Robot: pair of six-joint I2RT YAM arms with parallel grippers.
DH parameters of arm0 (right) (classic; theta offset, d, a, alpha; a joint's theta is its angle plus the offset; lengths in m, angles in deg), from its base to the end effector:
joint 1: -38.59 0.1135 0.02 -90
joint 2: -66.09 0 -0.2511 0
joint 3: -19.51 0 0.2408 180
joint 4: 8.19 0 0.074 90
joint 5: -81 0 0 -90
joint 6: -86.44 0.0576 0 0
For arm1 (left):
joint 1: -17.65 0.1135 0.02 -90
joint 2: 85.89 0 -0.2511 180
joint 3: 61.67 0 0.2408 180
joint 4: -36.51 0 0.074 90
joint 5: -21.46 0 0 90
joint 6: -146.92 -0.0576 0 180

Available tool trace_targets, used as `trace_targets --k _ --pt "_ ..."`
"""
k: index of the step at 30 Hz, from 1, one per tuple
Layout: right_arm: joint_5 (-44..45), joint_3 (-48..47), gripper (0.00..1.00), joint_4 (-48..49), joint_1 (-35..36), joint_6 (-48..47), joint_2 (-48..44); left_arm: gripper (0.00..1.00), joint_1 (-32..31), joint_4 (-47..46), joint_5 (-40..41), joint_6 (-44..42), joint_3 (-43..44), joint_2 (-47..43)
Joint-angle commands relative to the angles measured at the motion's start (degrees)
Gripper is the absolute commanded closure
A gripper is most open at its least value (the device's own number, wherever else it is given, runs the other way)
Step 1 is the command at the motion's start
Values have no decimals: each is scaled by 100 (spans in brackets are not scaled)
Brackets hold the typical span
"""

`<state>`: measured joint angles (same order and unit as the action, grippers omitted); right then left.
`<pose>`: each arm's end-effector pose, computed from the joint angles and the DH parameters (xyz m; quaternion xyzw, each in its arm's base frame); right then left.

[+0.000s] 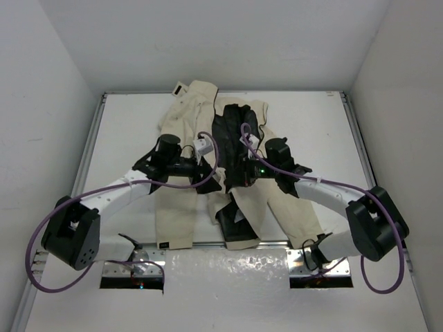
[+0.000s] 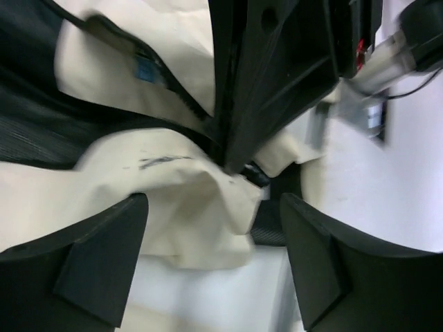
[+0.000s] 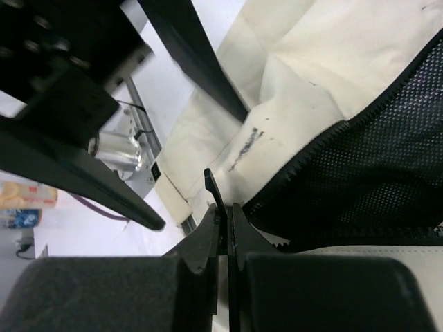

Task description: Zip up the jacket

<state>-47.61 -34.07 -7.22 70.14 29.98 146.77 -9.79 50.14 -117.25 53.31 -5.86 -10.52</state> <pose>0.2373 0.1879 0.1992 -0.1609 0.8038 0.5051 0.2699 0.2261 -0.1662 0.2145 0.4035 0.7196 -0.4444 0.3491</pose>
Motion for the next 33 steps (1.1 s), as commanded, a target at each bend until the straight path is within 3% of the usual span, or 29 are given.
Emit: trace_targets --k 1,5,7,10,13,17,20,23,29,33 --pt "91 75 100 621 9 231 -114 23 -59 967 484 -1904 597 -383" --pt "178 66 100 719 0 320 -158 25 -94 942 687 -3149 634 -1021" --pt "170 66 100 815 18 381 -185 29 -366 592 871 -3784 180 -1444" --pt "152 92 100 877 9 425 -220 59 -1209 -191 1871 -5353 -794 -2288" --pt "152 128 100 956 9 478 -255 59 -2140 -929 2856 -6200 -1755 -2852" --pt "143 136 100 982 9 513 -264 55 -3229 -2080 4245 -6503 -2459 -2872" --pt "117 110 100 1000 9 548 -273 67 -3679 -3343 5158 -6511 -2644 -2294" --pt "108 66 100 1026 9 575 -290 71 -3760 -3874 5521 -6730 -2662 -1852" --pt "99 13 100 1035 9 540 -264 82 -3786 -4095 6277 -6994 -2723 -1911" --pt "64 13 100 1088 9 583 -202 76 -3813 -3753 5935 -7170 -2890 -2387"
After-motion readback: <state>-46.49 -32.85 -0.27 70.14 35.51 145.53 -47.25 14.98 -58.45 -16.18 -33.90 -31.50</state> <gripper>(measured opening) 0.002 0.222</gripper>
